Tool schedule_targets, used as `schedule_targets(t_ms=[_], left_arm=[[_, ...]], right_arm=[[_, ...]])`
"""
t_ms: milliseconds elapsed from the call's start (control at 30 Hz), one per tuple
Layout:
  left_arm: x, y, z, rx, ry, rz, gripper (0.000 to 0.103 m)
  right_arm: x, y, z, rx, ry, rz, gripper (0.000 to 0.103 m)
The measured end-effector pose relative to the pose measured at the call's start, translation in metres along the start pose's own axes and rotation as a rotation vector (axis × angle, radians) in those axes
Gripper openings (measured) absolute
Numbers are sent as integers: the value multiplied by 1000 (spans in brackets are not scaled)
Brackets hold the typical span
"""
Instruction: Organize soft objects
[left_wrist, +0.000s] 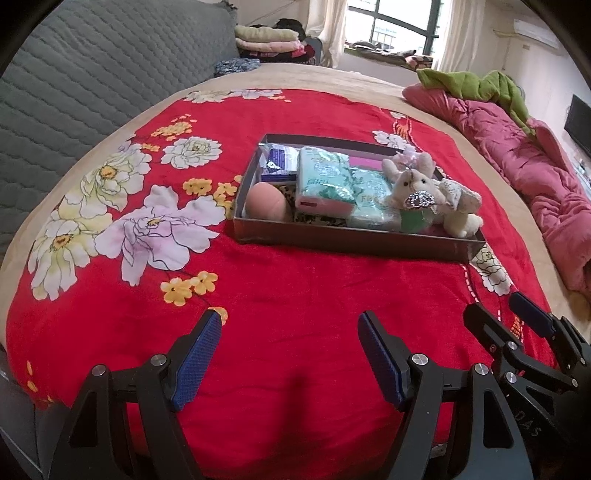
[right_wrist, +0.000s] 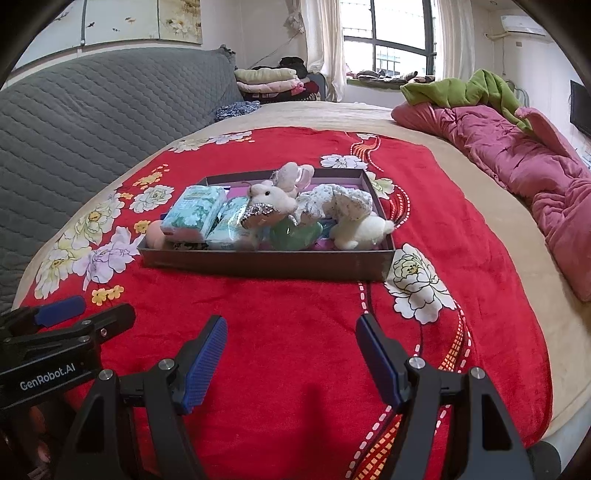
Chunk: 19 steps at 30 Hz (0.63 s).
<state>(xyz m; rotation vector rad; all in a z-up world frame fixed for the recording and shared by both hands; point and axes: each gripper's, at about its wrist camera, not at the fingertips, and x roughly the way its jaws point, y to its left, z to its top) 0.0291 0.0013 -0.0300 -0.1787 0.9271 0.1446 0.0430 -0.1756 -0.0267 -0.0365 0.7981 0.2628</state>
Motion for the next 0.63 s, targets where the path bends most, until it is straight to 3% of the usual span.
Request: schedule_targets(t_ms=[633], left_arm=[[5, 3, 0, -10, -31, 57, 77]], right_arm=[[6, -4, -2, 21, 3, -8, 72]])
